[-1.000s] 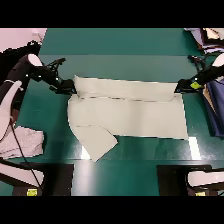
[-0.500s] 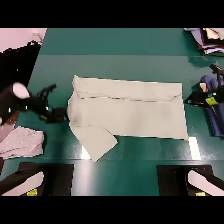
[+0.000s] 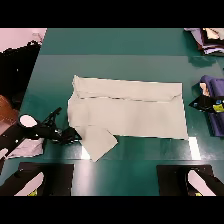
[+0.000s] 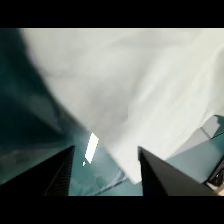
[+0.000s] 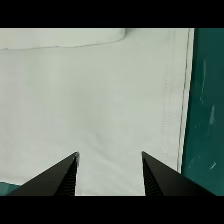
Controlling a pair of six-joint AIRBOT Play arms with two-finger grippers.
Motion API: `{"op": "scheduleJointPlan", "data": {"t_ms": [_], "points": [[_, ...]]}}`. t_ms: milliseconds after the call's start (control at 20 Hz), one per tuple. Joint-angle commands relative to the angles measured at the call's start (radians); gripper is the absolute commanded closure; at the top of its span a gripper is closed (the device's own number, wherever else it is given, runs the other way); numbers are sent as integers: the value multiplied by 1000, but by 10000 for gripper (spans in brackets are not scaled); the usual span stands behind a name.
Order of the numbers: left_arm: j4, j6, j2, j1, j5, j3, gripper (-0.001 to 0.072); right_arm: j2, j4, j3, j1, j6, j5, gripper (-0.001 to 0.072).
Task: Fold the shirts.
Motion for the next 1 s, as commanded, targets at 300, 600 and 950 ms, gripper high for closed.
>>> {"op": "scheduleJointPlan", "data": {"t_ms": [300, 600, 950], "points": [[-108, 13, 2, -160, 173, 7, 671, 42, -48, -5, -63, 1, 167, 261], [-108, 63, 2, -160, 122, 99, 681, 41, -86, -129, -310, 1, 178, 260], [-108, 87, 2, -160, 120, 103, 681, -97, 56, -423, -430, -5, -8, 262]]}}
